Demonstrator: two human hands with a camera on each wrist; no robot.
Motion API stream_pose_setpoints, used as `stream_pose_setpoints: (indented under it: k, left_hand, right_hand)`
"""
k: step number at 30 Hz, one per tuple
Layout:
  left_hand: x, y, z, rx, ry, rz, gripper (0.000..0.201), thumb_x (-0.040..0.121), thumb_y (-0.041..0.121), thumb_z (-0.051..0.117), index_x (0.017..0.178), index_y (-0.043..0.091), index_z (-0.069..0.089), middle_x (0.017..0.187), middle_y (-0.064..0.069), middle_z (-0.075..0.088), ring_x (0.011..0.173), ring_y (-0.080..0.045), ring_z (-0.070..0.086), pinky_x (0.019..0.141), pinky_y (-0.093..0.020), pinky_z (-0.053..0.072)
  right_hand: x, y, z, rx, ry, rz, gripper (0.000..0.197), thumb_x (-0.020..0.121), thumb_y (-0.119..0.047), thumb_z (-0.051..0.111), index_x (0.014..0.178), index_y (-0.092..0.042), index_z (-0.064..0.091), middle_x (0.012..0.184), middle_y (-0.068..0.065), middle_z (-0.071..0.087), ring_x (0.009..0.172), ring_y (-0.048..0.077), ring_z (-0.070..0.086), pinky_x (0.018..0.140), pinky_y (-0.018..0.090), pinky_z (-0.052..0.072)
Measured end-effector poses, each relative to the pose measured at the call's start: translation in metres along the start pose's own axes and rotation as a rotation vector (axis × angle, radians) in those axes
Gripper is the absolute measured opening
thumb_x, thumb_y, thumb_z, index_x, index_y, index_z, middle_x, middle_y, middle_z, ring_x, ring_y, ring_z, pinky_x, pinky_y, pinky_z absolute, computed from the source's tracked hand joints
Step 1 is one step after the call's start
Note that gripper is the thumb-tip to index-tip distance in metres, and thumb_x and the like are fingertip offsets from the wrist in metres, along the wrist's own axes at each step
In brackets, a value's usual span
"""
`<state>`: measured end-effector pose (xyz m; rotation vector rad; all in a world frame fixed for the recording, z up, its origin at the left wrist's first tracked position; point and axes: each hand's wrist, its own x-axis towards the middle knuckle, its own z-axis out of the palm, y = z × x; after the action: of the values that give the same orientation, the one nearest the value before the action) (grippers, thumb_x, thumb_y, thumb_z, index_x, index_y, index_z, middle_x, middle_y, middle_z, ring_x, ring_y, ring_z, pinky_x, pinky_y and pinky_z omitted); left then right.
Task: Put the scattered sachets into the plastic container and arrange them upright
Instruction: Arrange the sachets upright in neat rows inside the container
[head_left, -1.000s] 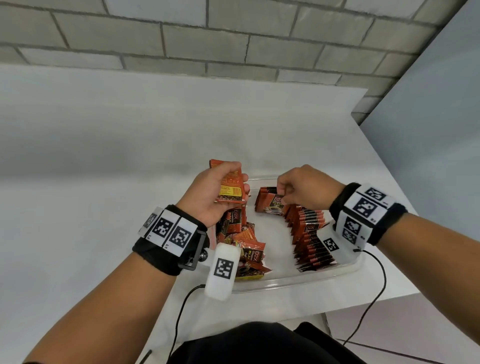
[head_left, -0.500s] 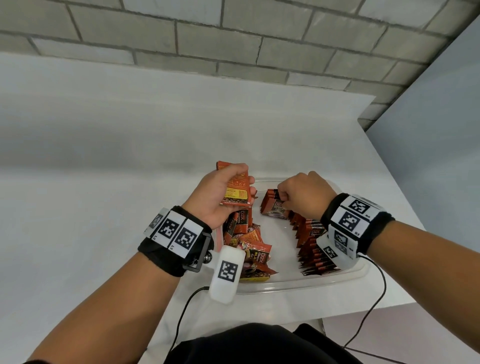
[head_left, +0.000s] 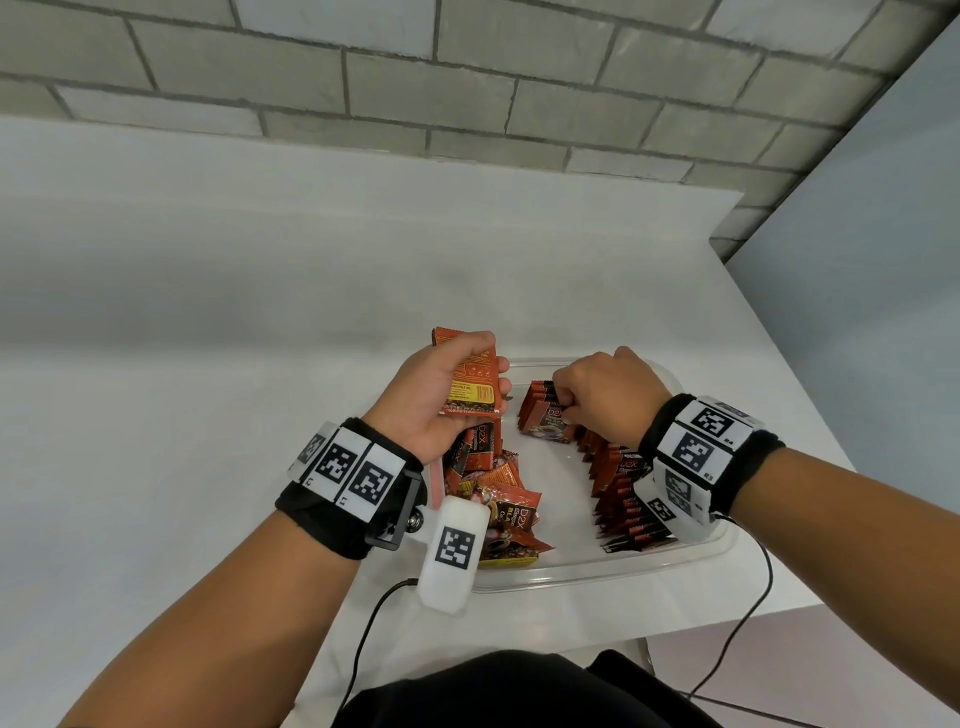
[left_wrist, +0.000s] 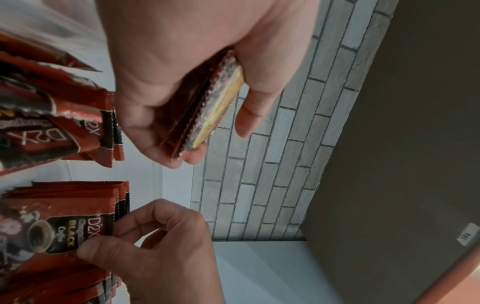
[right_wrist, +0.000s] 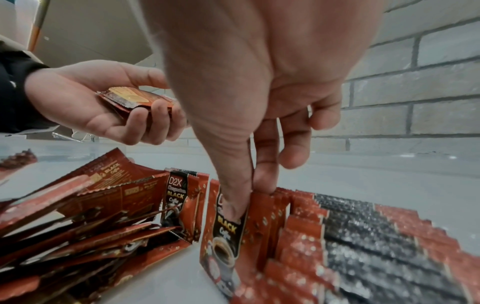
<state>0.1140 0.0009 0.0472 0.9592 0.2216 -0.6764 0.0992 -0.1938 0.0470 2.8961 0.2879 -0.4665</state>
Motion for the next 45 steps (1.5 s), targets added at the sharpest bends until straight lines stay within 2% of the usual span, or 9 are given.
stream_pose_setpoints:
  k: [8, 16, 21, 25, 30, 34, 38, 41, 45]
  left_hand:
    - [0.001, -0.003, -0.004, -0.011, -0.040, -0.021, 0.021, 0.093, 0.012, 0.051, 0.114, 0.009, 0.056, 0.087, -0.014, 0.067, 0.071, -0.026, 0.065, 0.070, -0.040, 0.055]
    - [-0.004, -0.006, 0.006, 0.145, -0.197, 0.025, 0.040, 0.075, 0.012, 0.067, 0.115, 0.009, 0.063, 0.102, -0.016, 0.069, 0.087, -0.026, 0.069, 0.075, -0.040, 0.057]
    - [-0.005, -0.008, 0.009, 0.189, -0.238, 0.050, 0.048, 0.071, 0.010, 0.069, 0.118, 0.008, 0.060, 0.098, -0.015, 0.069, 0.082, -0.026, 0.070, 0.065, -0.038, 0.058]
    - [-0.006, -0.010, 0.013, 0.194, -0.289, 0.030, 0.035, 0.077, 0.027, 0.065, 0.109, 0.011, 0.066, 0.093, -0.012, 0.069, 0.081, -0.024, 0.068, 0.065, -0.037, 0.058]
    - [-0.006, -0.008, 0.019, 0.037, -0.189, -0.011, 0.047, 0.073, 0.043, 0.062, 0.107, 0.010, 0.058, 0.080, -0.010, 0.065, 0.068, -0.021, 0.064, 0.067, -0.039, 0.058]
    - [-0.007, -0.007, 0.020, -0.004, -0.186, 0.059, 0.033, 0.085, 0.007, 0.059, 0.118, 0.008, 0.059, 0.110, -0.017, 0.069, 0.090, -0.027, 0.069, 0.074, -0.038, 0.058]
    - [-0.004, -0.010, 0.020, 0.013, -0.173, 0.120, 0.039, 0.086, -0.012, 0.052, 0.119, 0.008, 0.060, 0.116, -0.020, 0.066, 0.095, -0.028, 0.068, 0.074, -0.034, 0.059]
    - [-0.002, -0.013, 0.023, 0.035, -0.153, 0.141, 0.043, 0.084, -0.017, 0.052, 0.118, 0.008, 0.060, 0.114, -0.020, 0.065, 0.099, -0.031, 0.066, 0.076, -0.037, 0.058]
    - [-0.001, -0.014, 0.025, 0.055, -0.161, 0.137, 0.040, 0.083, -0.015, 0.054, 0.113, 0.010, 0.062, 0.110, -0.018, 0.067, 0.098, -0.032, 0.066, 0.078, -0.042, 0.056]
  right_hand:
    - [-0.009, 0.008, -0.010, 0.104, 0.110, 0.044, 0.030, 0.089, -0.035, 0.062, 0.113, -0.018, 0.057, 0.104, 0.001, 0.055, 0.093, 0.020, 0.054, 0.078, 0.030, 0.032]
    - [-0.036, -0.008, -0.038, 0.859, 0.237, 0.065, 0.025, 0.094, -0.032, 0.055, 0.118, -0.025, 0.060, 0.102, -0.007, 0.061, 0.083, 0.010, 0.058, 0.067, 0.013, 0.043]
    - [-0.045, -0.010, -0.043, 1.079, 0.186, 0.033, 0.030, 0.090, -0.031, 0.061, 0.119, -0.026, 0.059, 0.103, -0.001, 0.065, 0.089, 0.018, 0.063, 0.084, 0.031, 0.051]
    - [-0.047, -0.008, -0.045, 1.094, 0.222, 0.002, 0.023, 0.080, -0.019, 0.073, 0.099, -0.026, 0.062, 0.087, 0.003, 0.066, 0.083, 0.025, 0.063, 0.079, 0.038, 0.053]
    - [-0.053, -0.001, -0.045, 1.010, 0.565, -0.030, 0.018, 0.078, -0.012, 0.076, 0.077, -0.020, 0.060, 0.078, -0.013, 0.056, 0.070, 0.004, 0.052, 0.064, 0.012, 0.039]
    - [-0.060, -0.006, -0.035, 0.897, 0.345, -0.123, 0.023, 0.070, -0.015, 0.082, 0.086, -0.026, 0.069, 0.092, -0.007, 0.052, 0.087, 0.007, 0.051, 0.077, 0.016, 0.040]
    - [-0.062, -0.002, -0.035, 1.047, 0.266, 0.024, 0.034, 0.069, -0.027, 0.082, 0.100, -0.033, 0.067, 0.109, -0.009, 0.059, 0.095, 0.010, 0.059, 0.084, 0.026, 0.050]
    - [-0.057, -0.001, -0.035, 1.270, 0.184, 0.194, 0.037, 0.074, -0.026, 0.078, 0.105, -0.021, 0.057, 0.097, 0.000, 0.070, 0.080, 0.021, 0.068, 0.070, 0.033, 0.056]
    - [-0.055, -0.001, -0.034, 1.303, 0.136, 0.139, 0.027, 0.078, -0.005, 0.074, 0.098, -0.017, 0.060, 0.074, 0.006, 0.071, 0.066, 0.022, 0.063, 0.069, 0.036, 0.053]
